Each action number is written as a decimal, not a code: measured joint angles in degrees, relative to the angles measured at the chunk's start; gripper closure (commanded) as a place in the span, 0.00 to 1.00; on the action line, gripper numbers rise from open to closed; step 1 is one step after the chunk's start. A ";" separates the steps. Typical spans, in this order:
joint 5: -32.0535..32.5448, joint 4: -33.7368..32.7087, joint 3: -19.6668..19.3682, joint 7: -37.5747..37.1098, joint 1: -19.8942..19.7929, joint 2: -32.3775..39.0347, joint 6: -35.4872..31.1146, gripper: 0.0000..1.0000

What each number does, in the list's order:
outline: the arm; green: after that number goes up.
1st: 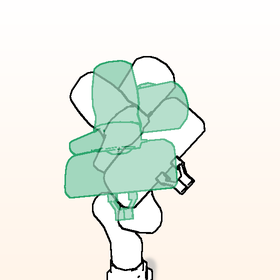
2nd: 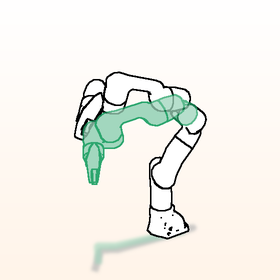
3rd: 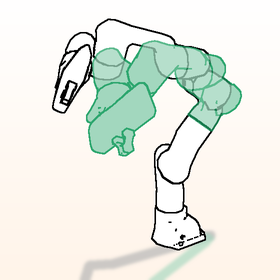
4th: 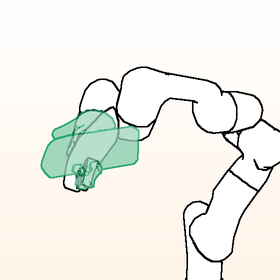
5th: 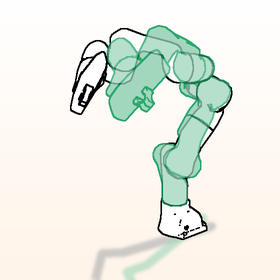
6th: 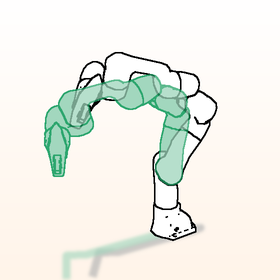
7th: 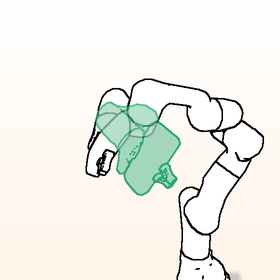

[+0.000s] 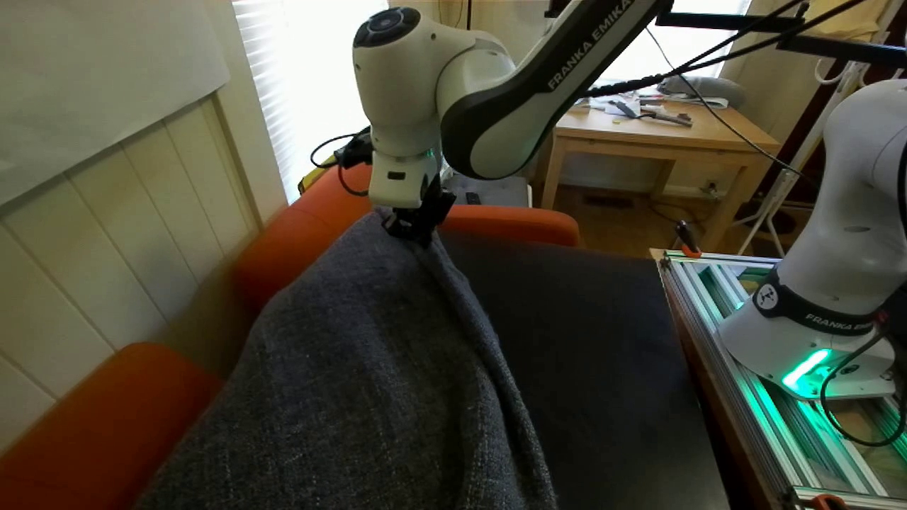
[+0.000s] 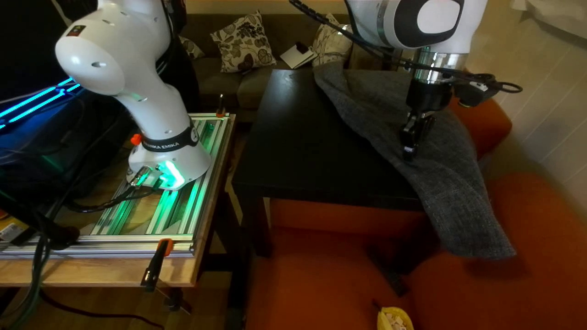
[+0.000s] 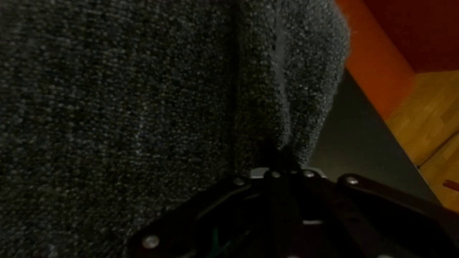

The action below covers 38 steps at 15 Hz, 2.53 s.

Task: Spread out the blanket on the table

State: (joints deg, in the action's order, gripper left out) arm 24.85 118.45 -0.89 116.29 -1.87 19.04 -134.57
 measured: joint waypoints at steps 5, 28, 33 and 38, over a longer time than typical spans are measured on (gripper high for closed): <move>-12.33 3.32 -0.02 1.15 -5.63 -1.73 -0.66 0.99; -56.91 31.03 -22.13 28.93 -20.00 -19.94 22.71 0.99; -55.27 31.37 -24.71 31.79 -21.88 -19.27 29.88 0.99; -51.47 31.37 -26.05 32.42 -23.59 -17.97 33.26 0.99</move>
State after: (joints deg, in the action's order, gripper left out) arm -26.61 149.81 -26.94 148.72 -25.45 1.07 -101.31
